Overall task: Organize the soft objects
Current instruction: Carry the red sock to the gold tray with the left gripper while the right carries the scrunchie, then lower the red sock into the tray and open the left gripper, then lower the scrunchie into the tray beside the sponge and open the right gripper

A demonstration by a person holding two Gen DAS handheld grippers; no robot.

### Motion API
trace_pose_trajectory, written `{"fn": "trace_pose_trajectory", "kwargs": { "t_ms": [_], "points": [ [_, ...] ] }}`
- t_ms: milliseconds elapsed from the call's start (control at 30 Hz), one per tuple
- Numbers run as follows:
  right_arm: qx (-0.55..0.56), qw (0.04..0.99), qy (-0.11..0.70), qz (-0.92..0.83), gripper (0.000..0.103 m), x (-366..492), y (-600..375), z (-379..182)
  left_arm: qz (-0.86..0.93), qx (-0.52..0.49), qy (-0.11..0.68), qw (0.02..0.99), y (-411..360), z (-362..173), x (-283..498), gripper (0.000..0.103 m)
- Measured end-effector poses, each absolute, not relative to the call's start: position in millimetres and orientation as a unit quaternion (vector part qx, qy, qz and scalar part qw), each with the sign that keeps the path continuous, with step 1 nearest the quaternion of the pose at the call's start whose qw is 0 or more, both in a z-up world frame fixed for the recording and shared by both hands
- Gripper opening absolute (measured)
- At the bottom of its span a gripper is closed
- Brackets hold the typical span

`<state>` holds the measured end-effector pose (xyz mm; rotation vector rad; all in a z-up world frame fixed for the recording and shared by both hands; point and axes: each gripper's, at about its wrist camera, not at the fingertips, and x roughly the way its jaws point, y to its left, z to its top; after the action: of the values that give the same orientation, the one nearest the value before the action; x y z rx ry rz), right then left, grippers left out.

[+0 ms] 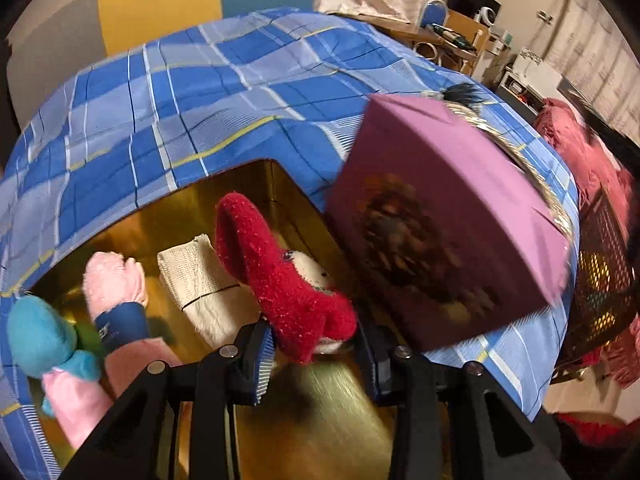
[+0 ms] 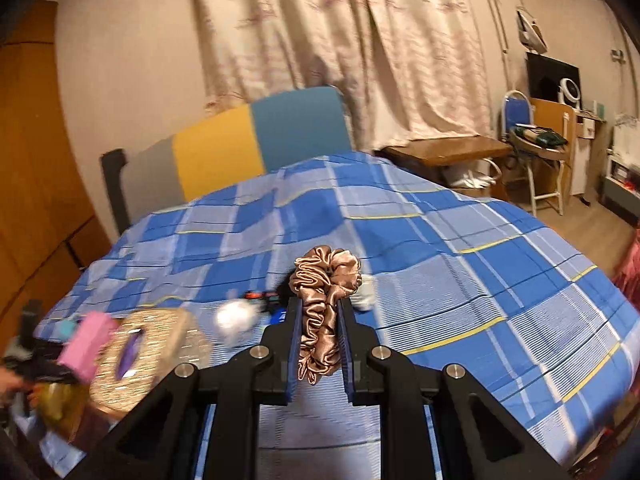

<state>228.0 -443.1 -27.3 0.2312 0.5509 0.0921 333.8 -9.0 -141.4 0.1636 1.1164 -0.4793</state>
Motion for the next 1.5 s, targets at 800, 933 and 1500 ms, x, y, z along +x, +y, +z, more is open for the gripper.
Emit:
{"fn": "trace_pose_trajectory", "kwargs": {
  "t_ms": [800,933,1500],
  "points": [
    [0.073,0.939,0.237,0.240,0.017,177,-259,24,-0.115,-0.131,0.421,0.890,74,-77,257,0.047],
    [0.046,0.931,0.225,0.285,0.017,170,-212,31,-0.080,-0.132,0.396,0.905,86,-72,226,0.047],
    [0.014,0.841,0.391,0.374,0.017,202,-41,-52,0.066,-0.177,0.330,0.925,163,-59,146,0.047]
  ]
}}
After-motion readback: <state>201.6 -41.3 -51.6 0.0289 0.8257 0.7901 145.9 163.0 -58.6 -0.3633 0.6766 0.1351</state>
